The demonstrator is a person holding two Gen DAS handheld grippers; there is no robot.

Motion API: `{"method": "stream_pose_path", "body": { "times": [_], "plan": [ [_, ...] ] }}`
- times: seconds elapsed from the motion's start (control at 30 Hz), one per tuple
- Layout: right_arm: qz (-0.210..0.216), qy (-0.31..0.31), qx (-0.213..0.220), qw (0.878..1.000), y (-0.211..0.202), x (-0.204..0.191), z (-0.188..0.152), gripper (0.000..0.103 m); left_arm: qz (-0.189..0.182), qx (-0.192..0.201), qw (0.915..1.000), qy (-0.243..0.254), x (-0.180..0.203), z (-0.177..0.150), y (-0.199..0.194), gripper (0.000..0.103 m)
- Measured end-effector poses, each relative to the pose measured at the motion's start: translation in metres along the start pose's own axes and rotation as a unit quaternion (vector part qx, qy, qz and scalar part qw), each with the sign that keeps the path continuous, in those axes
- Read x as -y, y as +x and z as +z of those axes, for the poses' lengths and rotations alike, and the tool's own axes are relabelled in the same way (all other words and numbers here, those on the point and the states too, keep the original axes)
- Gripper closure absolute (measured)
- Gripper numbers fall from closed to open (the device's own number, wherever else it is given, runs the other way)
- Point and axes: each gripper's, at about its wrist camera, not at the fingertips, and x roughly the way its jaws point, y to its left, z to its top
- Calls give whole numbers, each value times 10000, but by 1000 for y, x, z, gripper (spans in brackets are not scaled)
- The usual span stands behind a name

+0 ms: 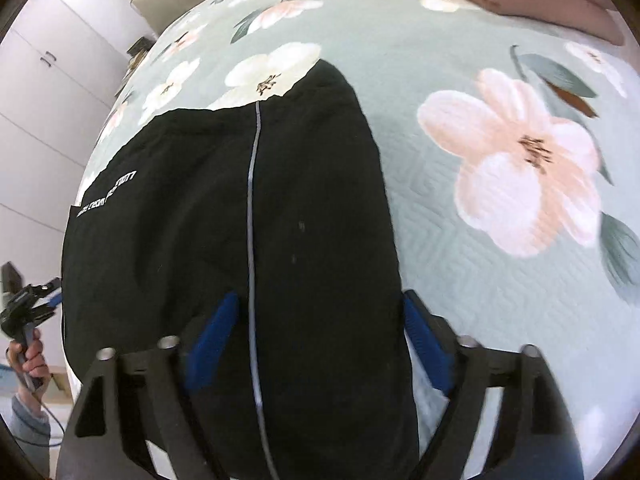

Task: Fold large clothes

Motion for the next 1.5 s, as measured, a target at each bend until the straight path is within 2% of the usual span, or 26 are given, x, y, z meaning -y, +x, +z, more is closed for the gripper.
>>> {"method": "stream_pose_path", "body": {
  "times": [0.07,0.1,0.17,0.23,0.3,0.33,0.37,0.4,0.47,0.6,0.67,0.73,0.77,0.8,0.83,0.87,0.93,1.03,1.17,1.33,1.4,1.5],
  "plan": [
    [186,-35,-160,9997,15,5,5,10,-387,-351,9985,-185,-15,4,20,41],
    [350,-27,-266,9990,22,10,6,7,-514,-419,9974,-289,-20,3,26,32],
    [774,81,-416,9961,34,18,5,4,-925,-486,9934,-466,-31,3,34,27],
    [1194,280,-453,9914,47,25,5,0,-1139,-499,9915,-387,-31,3,39,25],
    [1270,171,-353,9911,47,22,6,0,-1315,-588,9895,-119,-22,1,44,26],
    [1286,74,-355,9910,46,18,7,7,-1465,-667,9870,-39,-18,-1,46,28],
    [1391,-63,-350,9896,45,13,7,15,-1683,-780,9826,57,-13,-2,48,44],
    [1471,-135,-344,9884,43,10,8,20,-1632,-719,9837,236,-5,-3,46,44],
    [1491,-238,-356,9879,40,9,7,22,-1624,-702,9827,544,5,-5,41,44],
    [1820,-157,-502,9819,57,15,17,20,-1772,-955,9788,373,-3,3,54,44],
    [2105,-32,-533,9761,68,17,25,12,-1857,-1050,9766,270,-4,4,65,39],
    [2225,101,-477,9737,73,16,31,12,-1843,-981,9778,185,-3,3,67,38],
    [2206,110,-452,9743,73,16,33,14,-1752,-894,9802,228,0,2,64,41],
    [2119,71,-400,9764,70,13,33,19,-1627,-739,9834,324,2,-3,57,55],
    [2048,21,-344,9782,67,11,31,32,-1537,-541,9855,479,9,-9,48,61],
    [1941,-54,-214,9807,55,7,28,50,-1467,-333,9866,635,16,-14,37,67],
    [1785,-177,32,9838,31,1,21,63,-1520,-42,9852,786,30,-17,17,70],
    [1592,-417,357,9857,-7,-20,9,69,-1929,217,9760,990,52,-28,-23,72],
    [1386,-883,587,9847,-61,-63,-23,71,-2060,443,9655,1528,76,-54,-79,72],
    [1246,-1093,589,9844,-100,-108,-75,71,-2192,613,9578,1756,58,-90,-142,72],
    [1265,-1101,520,9845,-108,-116,-94,71,-2185,635,9581,1740,41,-106,-162,72],
    [1279,-1137,289,9848,-110,-128,-127,71,-2035,531,9650,1567,16,-137,-176,72]
  ]
}}
